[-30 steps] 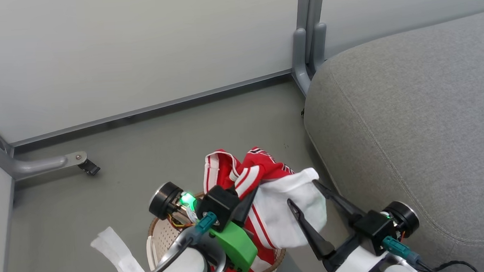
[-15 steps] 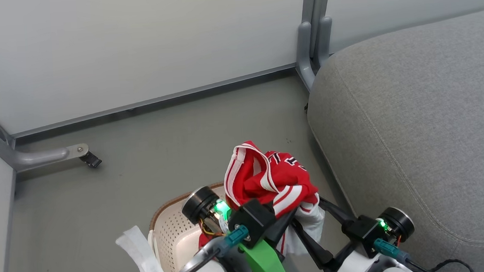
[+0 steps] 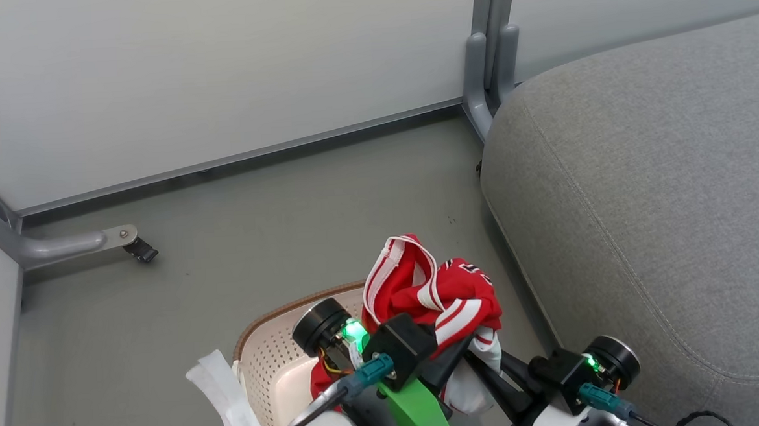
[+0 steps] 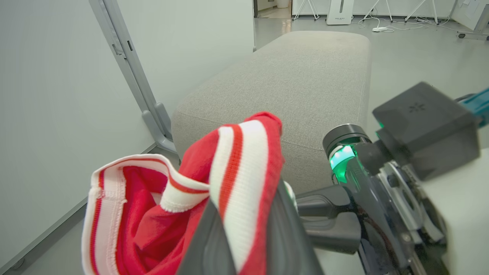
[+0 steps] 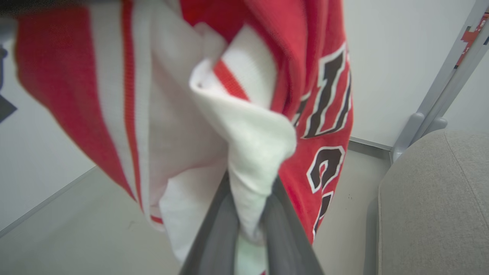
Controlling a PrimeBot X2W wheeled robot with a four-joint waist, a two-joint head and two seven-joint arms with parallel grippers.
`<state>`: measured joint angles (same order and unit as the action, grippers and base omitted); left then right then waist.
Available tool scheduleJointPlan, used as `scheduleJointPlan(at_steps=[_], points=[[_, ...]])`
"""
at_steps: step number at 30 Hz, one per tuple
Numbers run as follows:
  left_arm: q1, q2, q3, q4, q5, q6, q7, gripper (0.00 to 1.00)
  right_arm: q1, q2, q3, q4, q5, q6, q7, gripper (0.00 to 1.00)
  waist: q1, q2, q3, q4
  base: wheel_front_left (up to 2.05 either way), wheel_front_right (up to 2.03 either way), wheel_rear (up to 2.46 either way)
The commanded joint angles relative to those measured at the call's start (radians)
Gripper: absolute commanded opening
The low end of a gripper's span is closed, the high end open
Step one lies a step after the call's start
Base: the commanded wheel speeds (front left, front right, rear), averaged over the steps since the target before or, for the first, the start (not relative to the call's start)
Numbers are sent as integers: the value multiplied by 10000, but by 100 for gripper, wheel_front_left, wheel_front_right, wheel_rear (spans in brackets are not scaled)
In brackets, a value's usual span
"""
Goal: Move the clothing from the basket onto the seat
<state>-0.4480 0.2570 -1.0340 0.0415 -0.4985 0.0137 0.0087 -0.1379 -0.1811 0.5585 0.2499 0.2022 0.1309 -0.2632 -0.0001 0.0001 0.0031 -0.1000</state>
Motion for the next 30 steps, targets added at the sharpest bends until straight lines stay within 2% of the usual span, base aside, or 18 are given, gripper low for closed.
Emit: scheduleJointPlan(at_steps=[1, 3, 5, 6, 22, 30], points=[[131, -4, 43, 11, -96, 41, -54, 0, 68, -62, 29, 19, 83, -3, -25, 0, 1, -1, -7, 12, 0, 0, 0], [172, -2, 53, 28, -139, 63, -74, 0, 132, -72, 37, 32, 132, -3, -25, 0, 1, -1, -18, 29, 0, 0, 0], [209, 17, 54, 84, -208, 107, 31, 40, 195, -78, 27, 40, 202, -3, -25, 0, 1, -1, -30, 47, 0, 0, 0], [213, 6, 92, 84, -226, 149, -4, 100, 228, -66, -12, 61, 238, -3, -25, 0, 1, -1, -35, 57, 0, 0, 0], [107, -1, 226, 146, -316, 393, -175, 100, 219, -112, -218, 226, 333, -3, -26, 0, 1, -1, 49, -5, 0, 0, 0], [172, 175, 489, 148, -367, 592, -414, 100, 290, -141, -981, -121, 121, -3, -26, 0, 1, -1, 565, -587, 0, 0, 0]])
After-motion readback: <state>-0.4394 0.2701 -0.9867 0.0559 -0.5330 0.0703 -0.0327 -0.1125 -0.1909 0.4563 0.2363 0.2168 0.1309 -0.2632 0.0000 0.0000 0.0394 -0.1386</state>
